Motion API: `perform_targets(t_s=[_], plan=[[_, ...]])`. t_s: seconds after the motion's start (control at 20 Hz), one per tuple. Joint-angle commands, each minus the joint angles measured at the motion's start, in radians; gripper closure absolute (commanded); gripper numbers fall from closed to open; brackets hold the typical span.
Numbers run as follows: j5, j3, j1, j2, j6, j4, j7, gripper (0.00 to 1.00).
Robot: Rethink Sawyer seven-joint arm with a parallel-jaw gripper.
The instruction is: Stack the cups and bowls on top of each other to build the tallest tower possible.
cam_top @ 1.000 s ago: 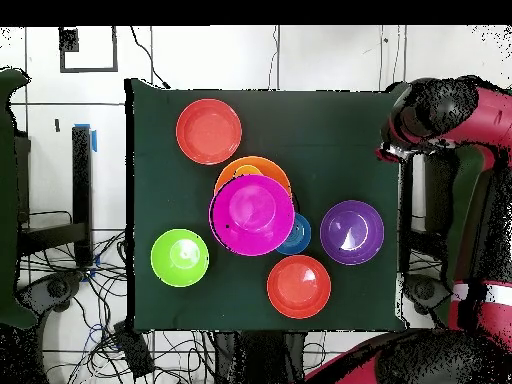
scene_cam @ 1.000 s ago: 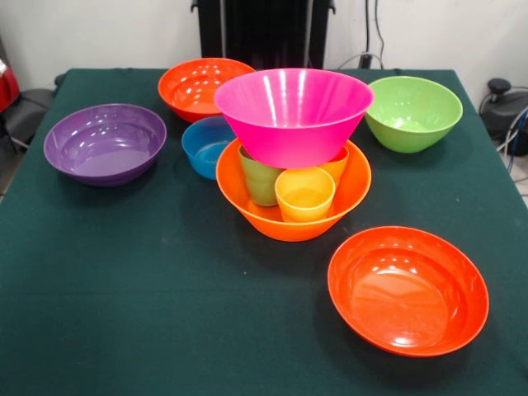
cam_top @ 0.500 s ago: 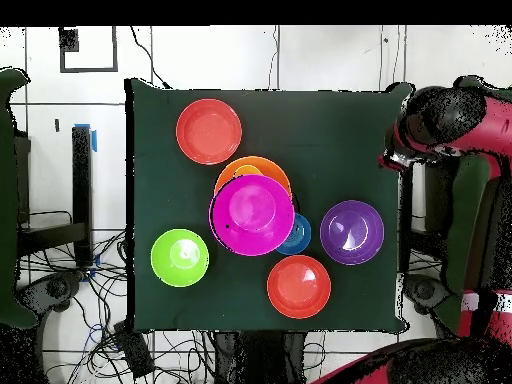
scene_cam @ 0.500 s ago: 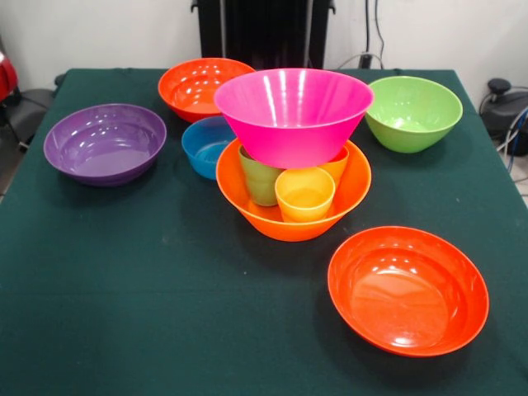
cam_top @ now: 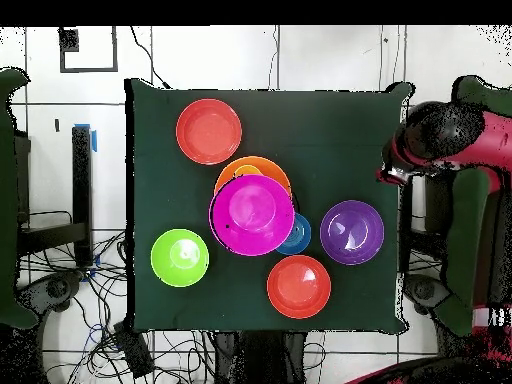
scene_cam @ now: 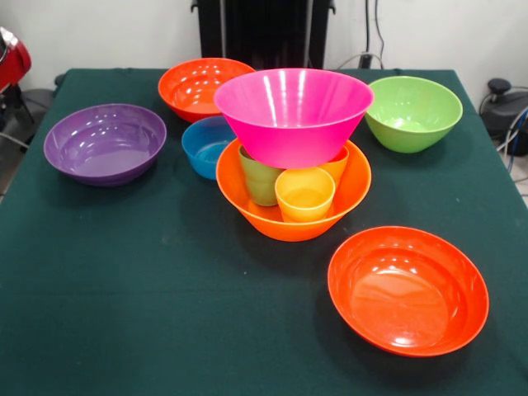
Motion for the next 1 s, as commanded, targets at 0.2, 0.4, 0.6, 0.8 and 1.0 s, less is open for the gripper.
perform_targets(t_s=[0.2,0.4,0.6,0.8,1.0], plan=[[-0.021,0.007,0.005,-0.044,-0.127,0.187,-0.136,0.00],[-0.021,0.006,0.008,-0.048,-0.131,0.201,-0.139,0.00],[-0.009,0.009,0.012,-0.062,-0.141,0.235,-0.117,0.00],[-0.005,0.010,0.012,-0.074,-0.160,0.259,-0.089,0.00],[-0.011,0.017,0.014,-0.071,-0.172,0.251,-0.091,0.00]])
